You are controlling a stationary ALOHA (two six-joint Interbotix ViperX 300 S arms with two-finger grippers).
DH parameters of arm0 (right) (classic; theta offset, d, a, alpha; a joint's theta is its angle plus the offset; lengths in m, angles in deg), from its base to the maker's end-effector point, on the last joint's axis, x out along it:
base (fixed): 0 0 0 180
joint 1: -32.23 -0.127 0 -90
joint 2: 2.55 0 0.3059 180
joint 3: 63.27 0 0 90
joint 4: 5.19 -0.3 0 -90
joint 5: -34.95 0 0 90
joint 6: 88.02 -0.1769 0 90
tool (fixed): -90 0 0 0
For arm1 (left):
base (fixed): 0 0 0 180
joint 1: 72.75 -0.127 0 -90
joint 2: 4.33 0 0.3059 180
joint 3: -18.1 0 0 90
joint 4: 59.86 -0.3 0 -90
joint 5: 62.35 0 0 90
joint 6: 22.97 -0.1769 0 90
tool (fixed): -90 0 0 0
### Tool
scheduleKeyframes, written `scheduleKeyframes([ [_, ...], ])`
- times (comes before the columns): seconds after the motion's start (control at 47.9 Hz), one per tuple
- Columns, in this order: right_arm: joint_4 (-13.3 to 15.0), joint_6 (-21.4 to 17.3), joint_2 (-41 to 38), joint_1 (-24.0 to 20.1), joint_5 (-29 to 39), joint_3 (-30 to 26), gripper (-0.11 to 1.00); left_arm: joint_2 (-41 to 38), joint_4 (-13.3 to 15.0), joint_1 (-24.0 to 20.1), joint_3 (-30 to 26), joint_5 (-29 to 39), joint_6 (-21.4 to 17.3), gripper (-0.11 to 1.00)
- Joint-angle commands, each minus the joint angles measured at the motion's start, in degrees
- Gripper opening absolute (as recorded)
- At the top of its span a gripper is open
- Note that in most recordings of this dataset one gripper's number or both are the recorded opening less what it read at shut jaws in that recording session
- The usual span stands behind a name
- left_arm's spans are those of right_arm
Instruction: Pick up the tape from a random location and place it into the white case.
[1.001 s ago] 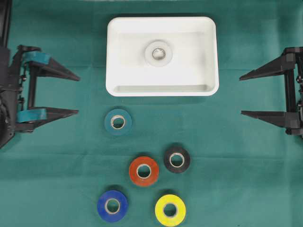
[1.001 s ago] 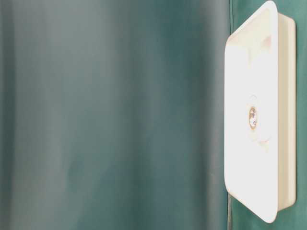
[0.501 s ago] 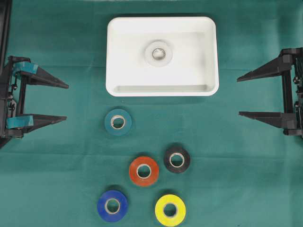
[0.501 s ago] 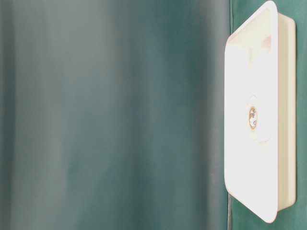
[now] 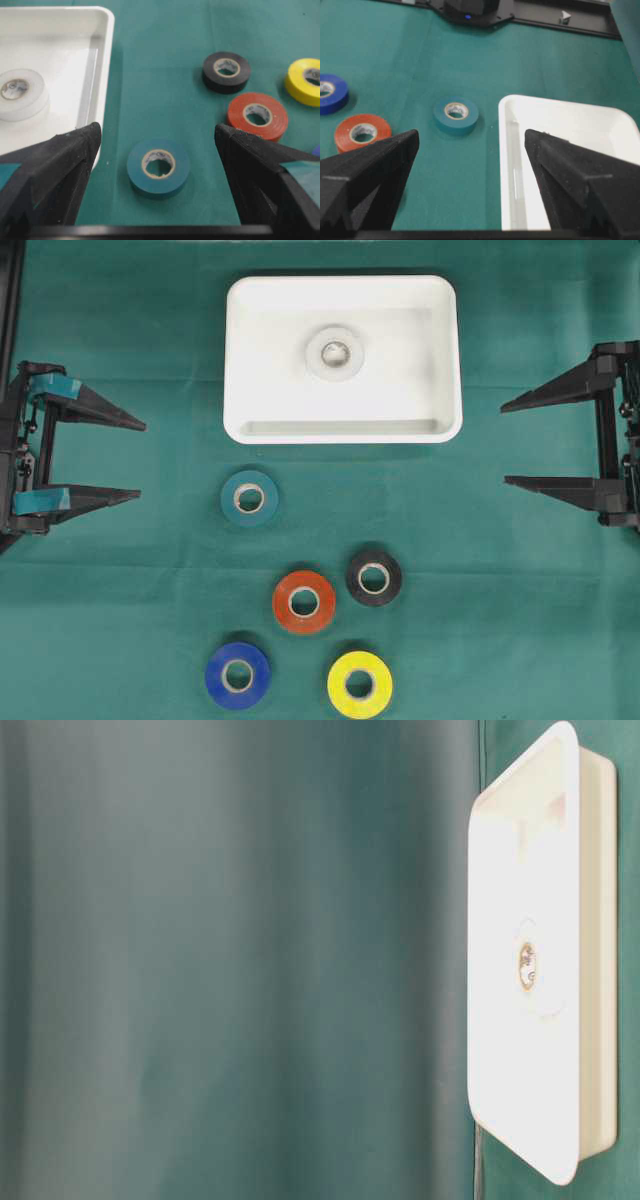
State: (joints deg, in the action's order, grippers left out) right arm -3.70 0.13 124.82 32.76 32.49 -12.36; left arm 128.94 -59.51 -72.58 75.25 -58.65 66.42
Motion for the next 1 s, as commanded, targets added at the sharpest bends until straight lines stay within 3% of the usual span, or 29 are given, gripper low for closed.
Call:
scheduleKeyframes([
  [0.0,-0.2,-0.2,-0.2,-0.3,0.0,-1.1,0.90,-0.4,0.1,0.2,-0.7,-0.4,0.1,0.96],
  [0.501,-0.3,-0.3,-0.2,-8.7,2.9,-1.2,0.90,-0.3,0.1,0.2,-0.8,-0.4,0.1,0.96],
  [0.98,-0.5,-0.3,-0.8,-9.2,2.0,-1.8,0.90,-0.1,0.1,0.2,-0.8,-0.5,0.2,0.96],
])
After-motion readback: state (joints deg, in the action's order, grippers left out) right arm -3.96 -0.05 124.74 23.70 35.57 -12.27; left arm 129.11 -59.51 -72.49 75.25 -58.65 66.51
